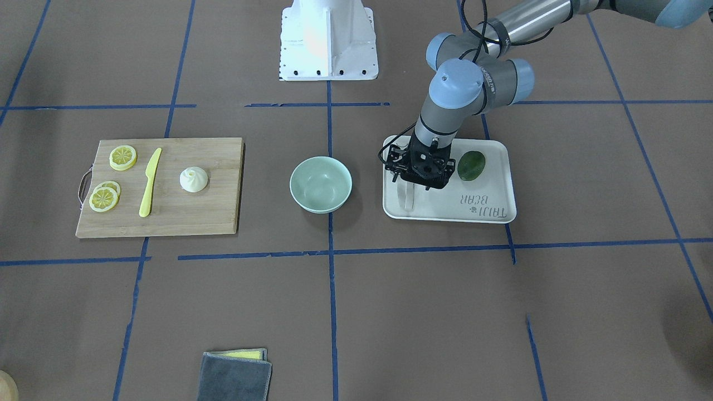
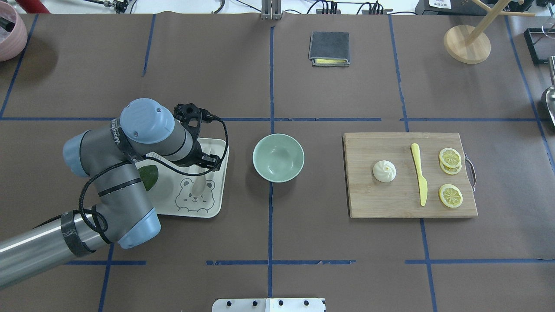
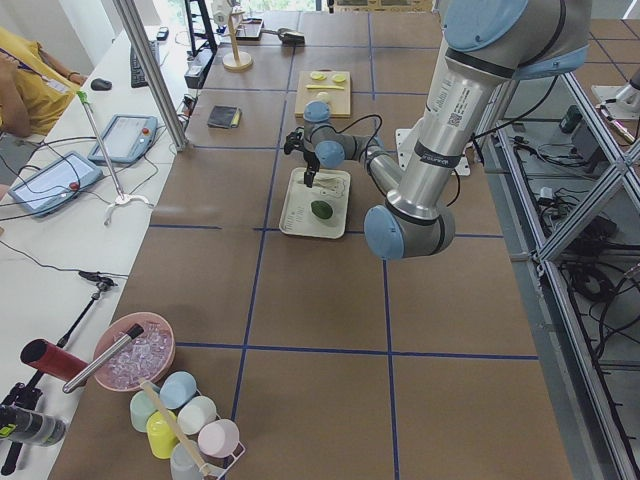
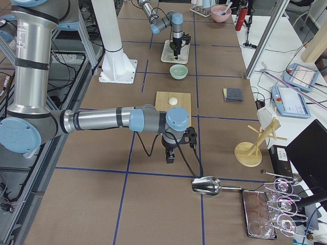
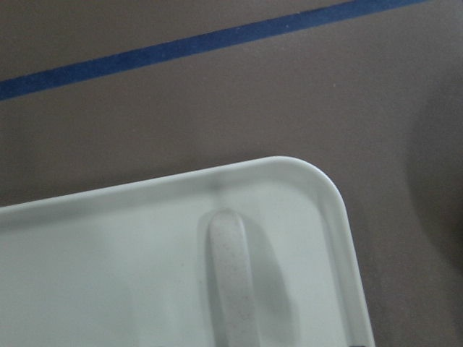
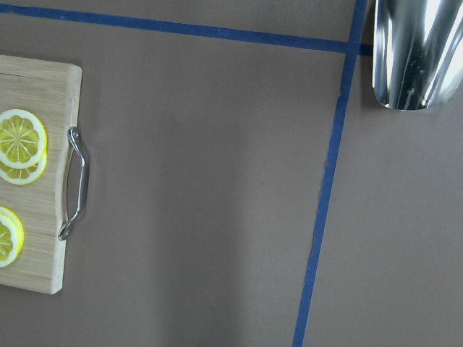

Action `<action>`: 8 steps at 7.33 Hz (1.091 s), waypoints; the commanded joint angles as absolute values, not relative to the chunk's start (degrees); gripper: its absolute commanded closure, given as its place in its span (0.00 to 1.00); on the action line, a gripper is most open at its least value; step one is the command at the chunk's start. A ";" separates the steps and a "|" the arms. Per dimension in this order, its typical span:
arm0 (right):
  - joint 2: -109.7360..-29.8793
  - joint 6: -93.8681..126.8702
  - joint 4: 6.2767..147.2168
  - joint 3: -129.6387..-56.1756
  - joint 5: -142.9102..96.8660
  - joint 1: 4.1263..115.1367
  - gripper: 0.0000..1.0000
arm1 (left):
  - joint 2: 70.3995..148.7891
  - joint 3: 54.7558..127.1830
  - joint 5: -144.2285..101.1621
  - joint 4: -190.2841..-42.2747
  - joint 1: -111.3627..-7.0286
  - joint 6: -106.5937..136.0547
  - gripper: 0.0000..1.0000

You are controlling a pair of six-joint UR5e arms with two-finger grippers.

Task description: Put spoon and bun in bowl

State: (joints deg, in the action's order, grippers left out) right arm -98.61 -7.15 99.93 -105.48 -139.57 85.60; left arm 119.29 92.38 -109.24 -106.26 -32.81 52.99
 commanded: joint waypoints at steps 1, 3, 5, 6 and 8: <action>-98.61 -7.21 99.93 -105.38 -139.57 85.61 0.00 | 119.62 91.76 -108.46 -106.35 -32.78 53.00 0.37; -98.61 -7.21 99.93 -105.38 -139.57 85.61 0.00 | 120.58 90.71 -108.46 -106.35 -32.87 53.17 0.44; -98.61 -7.12 99.93 -105.38 -139.66 85.61 0.00 | 120.59 90.62 -108.46 -106.35 -32.78 53.26 0.60; -98.61 -7.12 99.93 -105.38 -139.66 85.61 0.00 | 120.67 90.70 -108.46 -106.26 -32.78 53.52 0.86; -98.61 -7.12 100.02 -104.95 -139.75 85.61 0.00 | 120.50 90.70 -108.46 -106.26 -32.87 54.40 1.00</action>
